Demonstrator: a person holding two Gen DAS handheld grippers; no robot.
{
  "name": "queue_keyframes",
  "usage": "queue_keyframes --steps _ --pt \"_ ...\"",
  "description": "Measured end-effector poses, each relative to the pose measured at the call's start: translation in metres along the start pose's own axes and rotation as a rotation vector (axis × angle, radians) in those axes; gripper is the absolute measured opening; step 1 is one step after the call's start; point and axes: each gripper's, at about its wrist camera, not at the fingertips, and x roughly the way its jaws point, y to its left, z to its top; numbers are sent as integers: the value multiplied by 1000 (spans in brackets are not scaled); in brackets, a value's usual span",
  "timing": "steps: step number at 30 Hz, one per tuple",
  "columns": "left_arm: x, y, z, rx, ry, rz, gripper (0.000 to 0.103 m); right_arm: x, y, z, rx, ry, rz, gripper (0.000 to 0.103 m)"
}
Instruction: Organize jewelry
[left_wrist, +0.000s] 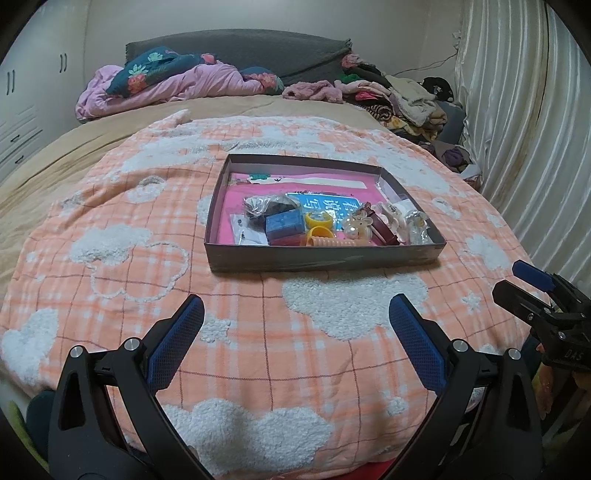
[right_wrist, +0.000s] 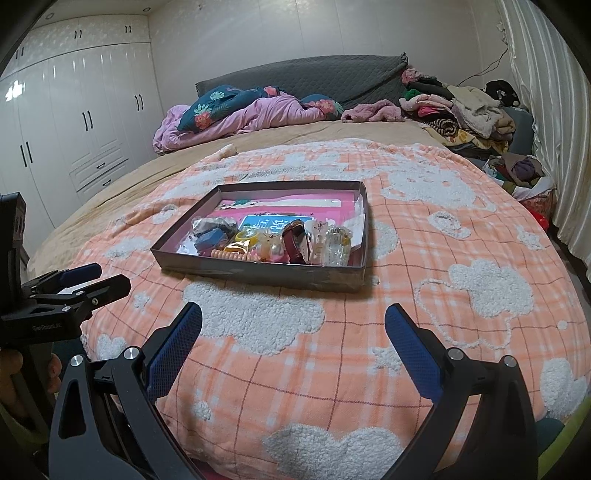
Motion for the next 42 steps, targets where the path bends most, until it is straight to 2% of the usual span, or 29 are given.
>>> queue_keyframes --steps 42 --pt "-3 -1 0 18 4 21 94 -2 -3 0 1 -1 -9 99"
